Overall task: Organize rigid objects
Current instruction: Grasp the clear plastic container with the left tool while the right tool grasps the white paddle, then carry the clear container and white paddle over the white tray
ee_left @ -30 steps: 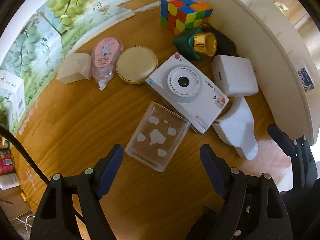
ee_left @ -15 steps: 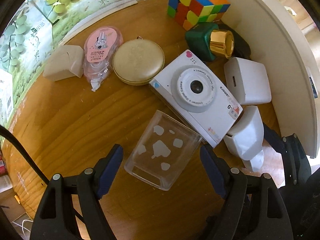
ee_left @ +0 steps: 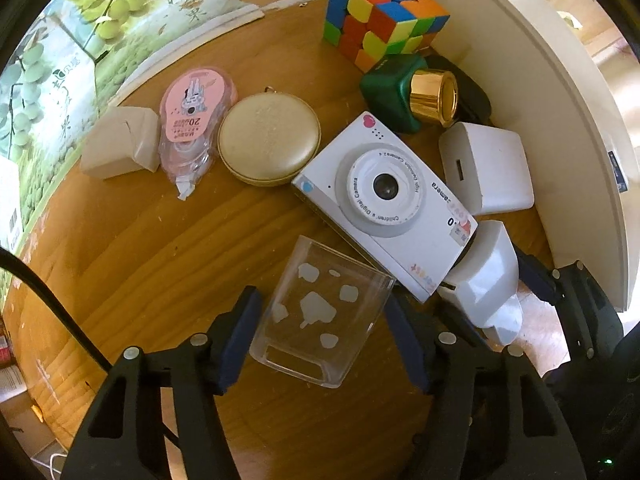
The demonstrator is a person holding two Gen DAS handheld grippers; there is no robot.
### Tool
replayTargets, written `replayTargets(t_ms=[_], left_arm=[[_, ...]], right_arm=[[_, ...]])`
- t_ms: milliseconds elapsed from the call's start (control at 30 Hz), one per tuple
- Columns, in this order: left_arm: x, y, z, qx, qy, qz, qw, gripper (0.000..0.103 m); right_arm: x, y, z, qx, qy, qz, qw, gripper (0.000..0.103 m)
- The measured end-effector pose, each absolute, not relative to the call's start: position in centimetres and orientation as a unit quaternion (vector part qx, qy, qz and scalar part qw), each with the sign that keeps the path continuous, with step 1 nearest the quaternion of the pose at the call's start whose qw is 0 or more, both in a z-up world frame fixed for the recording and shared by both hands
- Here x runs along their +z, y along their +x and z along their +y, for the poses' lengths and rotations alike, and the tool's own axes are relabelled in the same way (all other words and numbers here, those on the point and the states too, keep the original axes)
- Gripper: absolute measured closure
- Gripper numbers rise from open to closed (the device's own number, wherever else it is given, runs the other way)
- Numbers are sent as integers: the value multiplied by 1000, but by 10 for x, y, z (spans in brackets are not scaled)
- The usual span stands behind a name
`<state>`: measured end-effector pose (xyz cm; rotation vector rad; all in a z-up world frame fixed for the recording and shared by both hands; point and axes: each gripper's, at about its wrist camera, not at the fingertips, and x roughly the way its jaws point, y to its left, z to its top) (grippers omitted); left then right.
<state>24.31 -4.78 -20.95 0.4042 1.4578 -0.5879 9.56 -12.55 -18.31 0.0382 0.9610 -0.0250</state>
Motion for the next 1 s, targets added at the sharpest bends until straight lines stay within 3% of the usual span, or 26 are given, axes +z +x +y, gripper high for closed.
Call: replayTargets(t_ms=[233, 1000], left_arm=[[-204, 240, -47, -273, 172, 650, 688, 40], [-116, 191, 9, -233, 118, 601, 755, 41]], right_arm=[[-178, 94, -121, -8, 13, 462, 887, 47], [-98, 89, -91, 62, -12, 406, 912, 47]])
